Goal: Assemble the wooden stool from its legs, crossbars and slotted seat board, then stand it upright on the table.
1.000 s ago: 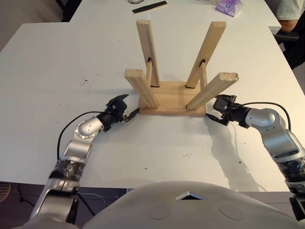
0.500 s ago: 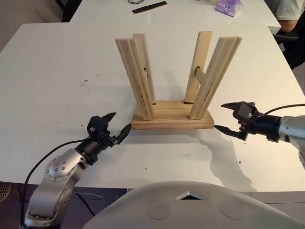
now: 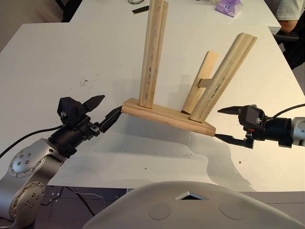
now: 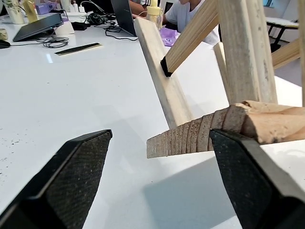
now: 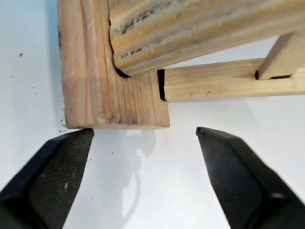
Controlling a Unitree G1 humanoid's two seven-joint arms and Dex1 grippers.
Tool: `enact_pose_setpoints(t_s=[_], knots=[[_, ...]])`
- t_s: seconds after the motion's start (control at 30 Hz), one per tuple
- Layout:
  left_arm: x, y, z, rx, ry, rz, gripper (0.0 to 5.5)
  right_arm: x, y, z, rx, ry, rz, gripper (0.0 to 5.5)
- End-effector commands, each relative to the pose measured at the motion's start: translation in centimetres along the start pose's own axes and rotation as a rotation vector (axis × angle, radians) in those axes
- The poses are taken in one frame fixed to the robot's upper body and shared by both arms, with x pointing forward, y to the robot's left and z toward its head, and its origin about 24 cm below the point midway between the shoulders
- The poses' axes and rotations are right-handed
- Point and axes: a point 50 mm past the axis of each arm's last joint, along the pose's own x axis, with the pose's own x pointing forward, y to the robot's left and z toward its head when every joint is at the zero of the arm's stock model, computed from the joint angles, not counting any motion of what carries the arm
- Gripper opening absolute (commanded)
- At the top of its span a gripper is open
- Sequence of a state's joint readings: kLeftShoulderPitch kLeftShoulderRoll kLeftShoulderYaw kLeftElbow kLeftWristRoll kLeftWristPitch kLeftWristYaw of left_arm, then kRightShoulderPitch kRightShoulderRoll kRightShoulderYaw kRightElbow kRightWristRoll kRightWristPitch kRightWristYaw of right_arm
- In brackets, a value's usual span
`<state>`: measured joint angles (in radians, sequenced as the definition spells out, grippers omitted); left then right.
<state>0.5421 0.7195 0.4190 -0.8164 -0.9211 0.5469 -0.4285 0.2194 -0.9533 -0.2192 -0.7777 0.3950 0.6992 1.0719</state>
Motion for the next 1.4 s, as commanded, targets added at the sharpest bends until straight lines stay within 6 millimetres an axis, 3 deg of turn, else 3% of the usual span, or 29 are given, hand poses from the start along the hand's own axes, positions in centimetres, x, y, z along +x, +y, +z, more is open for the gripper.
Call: enact_pose_setpoints(t_s=[0.03, 0.27, 0.43, 0.53, 0.77, 0.9, 1.07, 1.4], knots=[[0.1, -3.2, -0.2, -0.065, 0.056, -0.321, 3.84, 0.3, 0.7, 2.5, -0.066, -0.176, 0.095, 4.0], [-0.3, -2.3, -0.1, -0.058, 0.091, -0.358, 3.84, -0.3, -0.1, 3.0, -0.069, -0.191, 0.088, 4.0], [-0.1, 0.4, 1.0, 0.068, 0.112, -0.34, 3.84, -0.7, -1.5, 2.6, -0.042, -0.192, 0.065, 4.0], [-0.3, 2.1, 0.1, 0.145, 0.172, -0.305, 3.84, -1.4, -2.2, 2.2, 0.061, -0.243, 0.088, 4.0], [-1.2, 4.1, -2.2, 0.208, 0.234, -0.298, 3.84, -3.1, -3.6, 1.2, 0.215, -0.328, 0.151, 4.0], [-1.5, 4.5, -3.7, 0.258, 0.289, -0.338, 3.84, -2.3, -3.5, -0.7, 0.215, -0.244, 0.173, 4.0], [-0.2, 4.0, -5.6, 0.319, 0.3, -0.404, 3.84, 0.0, -2.7, -4.4, 0.144, -0.073, 0.206, 4.0], [2.6, 2.8, -11.4, 0.402, 0.3, -0.451, 3.84, 5.4, -1.9, -7.0, 0.055, -0.041, 0.247, 4.0]])
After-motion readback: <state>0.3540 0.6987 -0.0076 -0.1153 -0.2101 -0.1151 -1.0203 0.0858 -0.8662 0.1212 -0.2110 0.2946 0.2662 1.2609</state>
